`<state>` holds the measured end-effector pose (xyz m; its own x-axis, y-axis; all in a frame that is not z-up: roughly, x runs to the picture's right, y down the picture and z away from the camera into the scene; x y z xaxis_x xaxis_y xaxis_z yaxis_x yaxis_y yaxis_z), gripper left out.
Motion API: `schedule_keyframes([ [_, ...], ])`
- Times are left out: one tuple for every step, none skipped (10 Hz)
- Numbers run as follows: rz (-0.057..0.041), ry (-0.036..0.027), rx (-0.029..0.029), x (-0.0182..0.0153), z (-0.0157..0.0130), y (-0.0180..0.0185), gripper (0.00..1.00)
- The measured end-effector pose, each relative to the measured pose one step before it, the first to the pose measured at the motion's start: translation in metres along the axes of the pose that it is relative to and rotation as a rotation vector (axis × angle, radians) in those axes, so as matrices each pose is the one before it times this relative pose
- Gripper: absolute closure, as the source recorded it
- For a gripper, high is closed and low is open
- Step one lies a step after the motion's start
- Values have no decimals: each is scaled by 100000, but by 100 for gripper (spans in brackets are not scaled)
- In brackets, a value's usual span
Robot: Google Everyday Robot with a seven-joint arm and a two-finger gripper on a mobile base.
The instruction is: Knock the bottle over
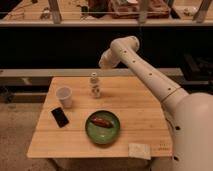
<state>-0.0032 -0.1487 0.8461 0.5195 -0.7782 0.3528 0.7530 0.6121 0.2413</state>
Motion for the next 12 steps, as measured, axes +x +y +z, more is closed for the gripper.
schedule_keyframes([
  [-3772,-2095,806,-52,765,5,100],
  [-3788,-1416,764,-229,613,-415,100],
  [-3461,-1224,299,-322,792,-207,100],
  [-4012,-1476,278,-462,992,-392,100],
  [-2874,-937,-228,-276,803,-87,100],
  [-1990,-447,-487,-154,580,-43,100],
  [-1037,-194,-589,-223,616,128,100],
  [-745,84,-278,-123,517,-120,100],
  [-321,257,-417,-69,665,235,100],
  [449,227,-205,-34,528,314,100],
  [1451,171,-173,-109,825,604,100],
  [-152,-1392,101,-313,579,356,100],
])
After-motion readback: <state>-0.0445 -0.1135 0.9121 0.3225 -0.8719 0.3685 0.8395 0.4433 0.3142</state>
